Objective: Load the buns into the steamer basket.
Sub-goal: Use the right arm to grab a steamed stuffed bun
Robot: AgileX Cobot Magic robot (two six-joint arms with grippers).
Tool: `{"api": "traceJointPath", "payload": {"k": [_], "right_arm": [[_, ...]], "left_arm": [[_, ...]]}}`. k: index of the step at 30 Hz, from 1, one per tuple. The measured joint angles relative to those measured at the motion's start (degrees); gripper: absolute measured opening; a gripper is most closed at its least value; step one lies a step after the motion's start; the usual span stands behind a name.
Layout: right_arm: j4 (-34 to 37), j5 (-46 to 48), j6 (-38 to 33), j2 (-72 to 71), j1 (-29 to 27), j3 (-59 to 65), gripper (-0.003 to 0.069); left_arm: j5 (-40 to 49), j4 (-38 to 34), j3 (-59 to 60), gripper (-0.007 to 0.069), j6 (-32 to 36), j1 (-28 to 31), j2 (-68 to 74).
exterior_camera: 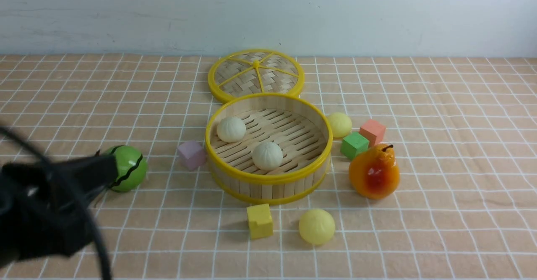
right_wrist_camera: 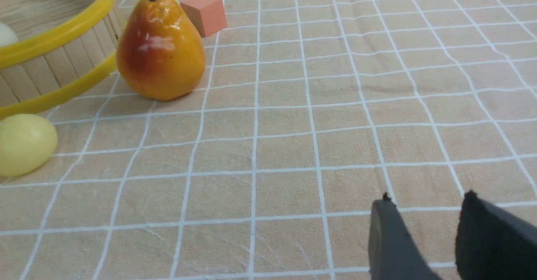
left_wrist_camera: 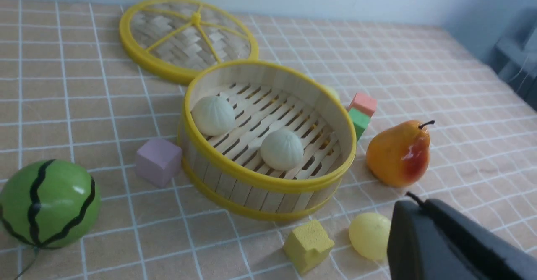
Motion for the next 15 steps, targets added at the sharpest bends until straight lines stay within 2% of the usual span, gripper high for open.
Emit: {"api": "traceJointPath", "payload": {"k": [6, 12, 14, 15], "right_arm": [[0.00, 0.00, 0.00, 0.00, 0.00, 0.00, 0.0239], [1.02, -0.31, 0.56, 0.00, 0.00, 0.00, 0.0239], [5.09, -1.33, 3.06, 0.00, 0.00, 0.18, 0.0239], [11.73, -4.01, 6.83, 0.00, 0.00, 0.56, 0.0239]], "left_arm": [[-10.71, -0.02, 14.15, -0.0013, 0.06, 0.00, -9.62], [-14.35, -0.02, 17.75, -0.0013, -1.23, 0.00, -11.50], [-14.80, -0.02, 17.85, -0.0013, -1.48, 0.00, -11.50], [-14.82, -0.02, 17.87, -0.0013, -1.59, 0.00, -11.50]]}}
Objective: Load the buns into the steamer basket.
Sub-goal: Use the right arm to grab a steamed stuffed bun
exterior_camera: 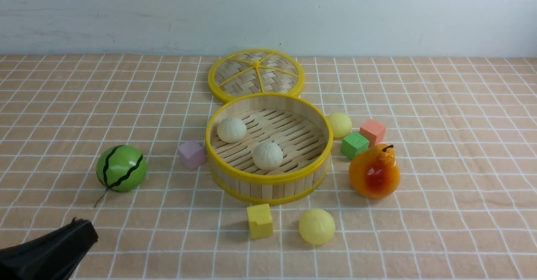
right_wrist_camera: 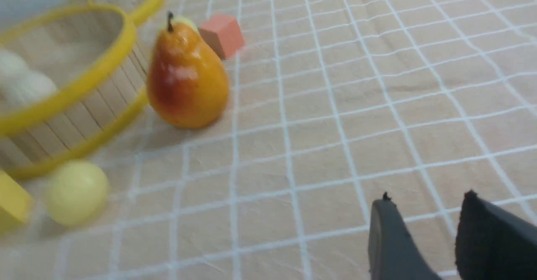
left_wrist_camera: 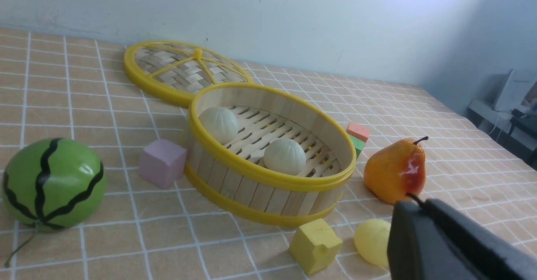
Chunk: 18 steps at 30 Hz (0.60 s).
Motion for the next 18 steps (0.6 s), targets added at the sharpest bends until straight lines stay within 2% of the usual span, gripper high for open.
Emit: {"api": "traceJointPath", "payload": {"k": [1, 2, 3, 5, 9, 13, 15, 18], "right_arm": [[3.68, -1.71, 1.89, 0.00, 0.00, 0.05, 0.0239], [3.68, -1.71, 1.89, 0.00, 0.00, 0.05, 0.0239], [9.65, -4.80, 4.61, 0.00, 0.00, 0.05, 0.0239], [16.55, -7.98, 6.89, 0.00, 0.00, 0.05, 0.0239], [23.59, -9.41, 7.30, 0.00, 0.00, -0.78, 0.0228], [23.70, 4.63, 0.68, 5.24, 0.00, -9.59, 0.0177], [19.88, 20.76, -8.32, 17.67, 0.00, -21.57, 0.0117], [15.62, 35.14, -15.73, 32.35, 0.00, -33.00, 0.0060]], "left_arm": [[0.00, 0.00, 0.00, -0.0013, -0.05, 0.00, 0.00], [0.00, 0.00, 0.00, -0.0013, -0.05, 0.00, 0.00], [0.00, 0.00, 0.00, -0.0013, -0.05, 0.00, 0.00], [0.00, 0.00, 0.00, -0.0013, -0.05, 0.00, 0.00], [0.00, 0.00, 0.00, -0.0013, -0.05, 0.00, 0.00], [0.00, 0.00, 0.00, -0.0013, -0.05, 0.00, 0.00], [0.06, 0.00, 0.00, -0.0013, -0.05, 0.00, 0.00], [0.06, 0.05, 0.00, -0.0013, -0.05, 0.00, 0.00]]}}
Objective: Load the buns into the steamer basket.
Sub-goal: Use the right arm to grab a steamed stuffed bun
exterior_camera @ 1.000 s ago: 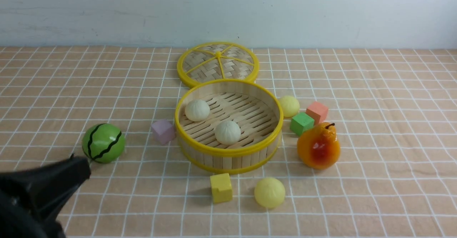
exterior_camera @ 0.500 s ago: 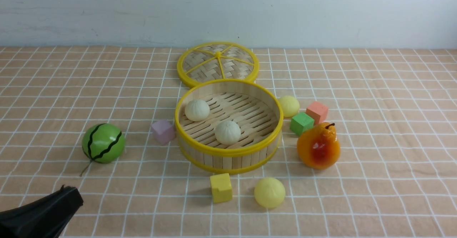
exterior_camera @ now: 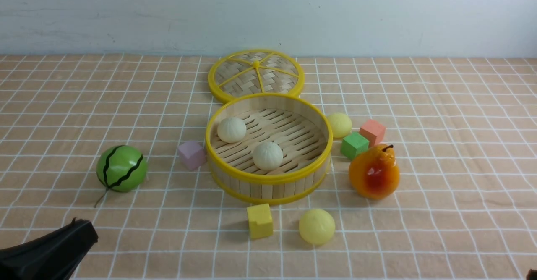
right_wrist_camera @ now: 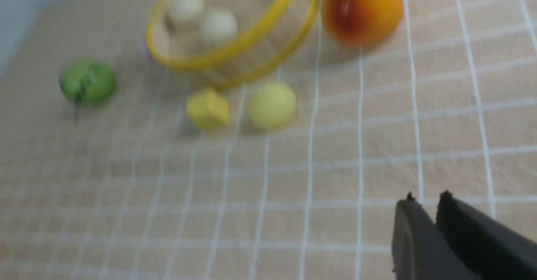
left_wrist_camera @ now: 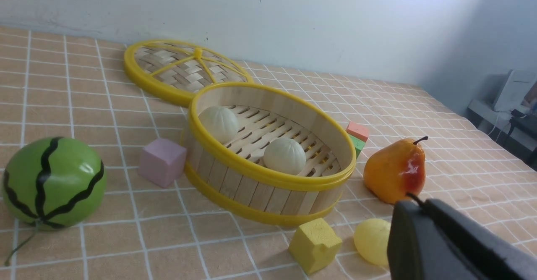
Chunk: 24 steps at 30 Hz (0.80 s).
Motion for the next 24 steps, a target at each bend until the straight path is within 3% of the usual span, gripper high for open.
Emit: {"api": "traceJointPath", "payload": {"k": [5, 10, 14, 18, 24], "right_arm": [[-3.56, 6.65, -2.90, 17.74, 3.05, -11.34, 0.0002], [-8.64, 3.85, -0.05, 33.63, 15.02, -19.50, 0.0000], [-17.73, -0.51, 6.63, 44.82, 28.32, -25.69, 0.0003], [-28.22, -2.72, 14.36, 58.12, 38.47, -34.61, 0.0048], [-33.25, -3.01, 17.17, 70.26, 40.40, -43.73, 0.0161]], "left_arm": [[0.00, 0.00, 0.00, -0.0013, 0.00, 0.00, 0.00], [0.06, 0.00, 0.00, -0.0013, 0.00, 0.00, 0.00], [0.06, 0.00, 0.00, -0.0013, 0.00, 0.00, 0.05], [0.06, 0.00, 0.00, -0.0013, 0.00, 0.00, 0.05], [0.06, 0.00, 0.00, -0.0013, 0.00, 0.00, 0.05]]}}
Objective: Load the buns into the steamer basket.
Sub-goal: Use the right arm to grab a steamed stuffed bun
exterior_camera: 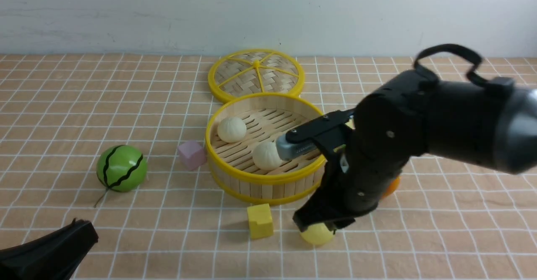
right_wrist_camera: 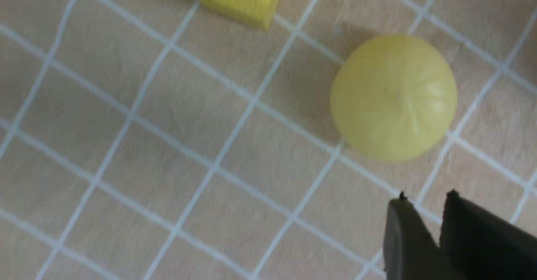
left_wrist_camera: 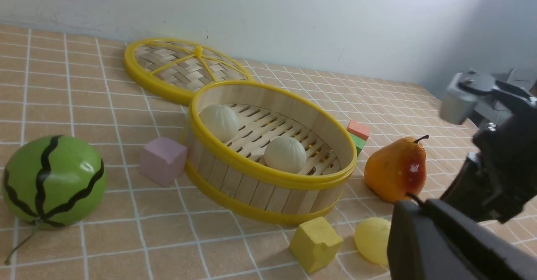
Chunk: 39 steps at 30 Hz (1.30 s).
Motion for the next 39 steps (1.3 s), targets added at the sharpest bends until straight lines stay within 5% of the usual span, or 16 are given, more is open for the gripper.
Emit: {"api": "traceJointPath", "payload": {"k": [7, 28, 34, 39], "right_arm": [[0.11, -2.79, 0.14, 6.49, -2.40, -4.50, 0.0274], [2.91, -6.71, 0.34, 10.18, -3.28, -4.75, 0.0279], [2.86, -6.36, 0.34, 10.73, -3.28, -4.84, 0.0190], [2.80, -5.41, -0.55, 10.10, -3.28, -4.84, 0.0006]], "left_arm": [[0.00, 0.00, 0.00, -0.0008, 0.00, 0.00, 0.00], [0.00, 0.00, 0.00, -0.0004, 0.00, 0.00, 0.00], [0.00, 0.00, 0.00, 0.0000, 0.00, 0.00, 0.00], [0.00, 0.00, 0.00, 0.0005, 0.00, 0.00, 0.00]]}}
